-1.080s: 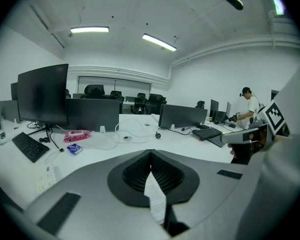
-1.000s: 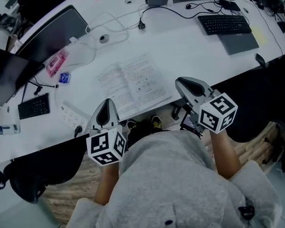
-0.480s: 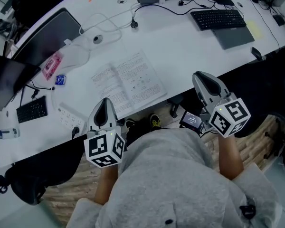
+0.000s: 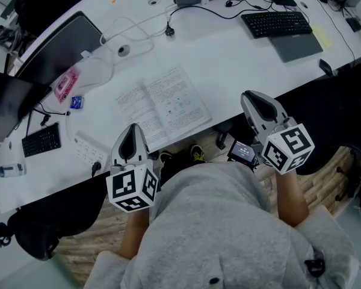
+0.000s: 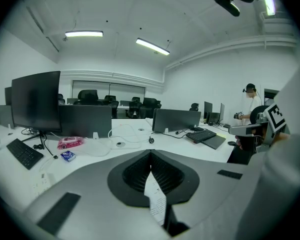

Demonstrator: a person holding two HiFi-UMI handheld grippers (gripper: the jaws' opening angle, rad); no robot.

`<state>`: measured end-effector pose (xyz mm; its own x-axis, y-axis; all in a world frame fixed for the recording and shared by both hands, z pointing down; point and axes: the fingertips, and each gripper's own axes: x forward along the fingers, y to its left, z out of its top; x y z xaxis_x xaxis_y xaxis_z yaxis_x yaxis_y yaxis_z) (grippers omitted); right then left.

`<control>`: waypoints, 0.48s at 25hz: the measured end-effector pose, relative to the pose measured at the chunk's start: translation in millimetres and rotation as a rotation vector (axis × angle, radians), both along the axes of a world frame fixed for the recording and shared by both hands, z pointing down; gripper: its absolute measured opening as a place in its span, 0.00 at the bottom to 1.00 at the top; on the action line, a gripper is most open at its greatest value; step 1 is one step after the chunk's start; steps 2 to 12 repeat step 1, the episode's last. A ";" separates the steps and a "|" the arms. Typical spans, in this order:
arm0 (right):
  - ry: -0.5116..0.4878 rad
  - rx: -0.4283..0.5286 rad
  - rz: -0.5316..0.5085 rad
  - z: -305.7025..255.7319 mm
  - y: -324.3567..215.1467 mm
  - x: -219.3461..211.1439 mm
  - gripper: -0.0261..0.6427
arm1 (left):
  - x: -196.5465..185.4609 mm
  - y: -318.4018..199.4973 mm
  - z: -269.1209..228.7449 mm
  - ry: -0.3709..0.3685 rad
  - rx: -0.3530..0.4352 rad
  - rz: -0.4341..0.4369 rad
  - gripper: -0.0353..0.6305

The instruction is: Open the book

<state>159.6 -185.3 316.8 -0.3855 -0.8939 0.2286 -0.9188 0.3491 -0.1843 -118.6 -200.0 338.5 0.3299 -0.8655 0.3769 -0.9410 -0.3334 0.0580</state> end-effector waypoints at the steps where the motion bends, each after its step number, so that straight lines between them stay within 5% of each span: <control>1: 0.000 -0.002 -0.003 0.2 -0.4 -0.1 0.11 | 0.7 -0.6 -0.2 0.001 0.000 0.000 0.06; 12: 0.000 -0.002 -0.003 0.2 -0.4 -0.1 0.11 | 0.7 -0.6 -0.2 0.001 0.000 0.000 0.06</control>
